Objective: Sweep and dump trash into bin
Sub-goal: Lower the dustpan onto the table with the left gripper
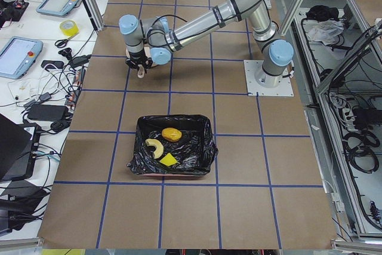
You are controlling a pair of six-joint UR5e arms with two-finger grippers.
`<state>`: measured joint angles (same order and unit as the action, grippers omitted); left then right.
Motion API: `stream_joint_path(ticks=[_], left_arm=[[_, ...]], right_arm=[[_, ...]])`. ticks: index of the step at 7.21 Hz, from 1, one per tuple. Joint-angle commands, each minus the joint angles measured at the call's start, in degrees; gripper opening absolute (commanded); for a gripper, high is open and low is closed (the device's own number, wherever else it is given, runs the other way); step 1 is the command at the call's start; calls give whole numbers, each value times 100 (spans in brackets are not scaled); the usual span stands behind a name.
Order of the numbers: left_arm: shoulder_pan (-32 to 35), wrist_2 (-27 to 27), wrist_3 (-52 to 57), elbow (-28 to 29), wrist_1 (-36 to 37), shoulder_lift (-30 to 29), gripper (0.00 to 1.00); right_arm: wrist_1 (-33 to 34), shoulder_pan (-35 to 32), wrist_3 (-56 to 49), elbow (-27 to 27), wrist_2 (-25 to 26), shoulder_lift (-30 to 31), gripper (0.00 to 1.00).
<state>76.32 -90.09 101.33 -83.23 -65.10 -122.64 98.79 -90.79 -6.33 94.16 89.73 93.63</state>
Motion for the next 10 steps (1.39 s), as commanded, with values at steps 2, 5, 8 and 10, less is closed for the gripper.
stream_joint_path(ticks=[2, 5, 8, 10], left_arm=[[6, 0, -35, -114, 137, -23, 12], [163, 53, -699, -97, 182, 47, 64], [751, 61, -2069, -105, 129, 266, 66], [1068, 53, -3167, -53, 85, 407, 69]], right_arm=[[0, 0, 0, 5, -8, 15, 100], [-9, 0, 0, 5, -8, 7, 100], [-9, 0, -9, 32, 1, 7, 100], [-9, 0, -18, 32, 1, 15, 100]])
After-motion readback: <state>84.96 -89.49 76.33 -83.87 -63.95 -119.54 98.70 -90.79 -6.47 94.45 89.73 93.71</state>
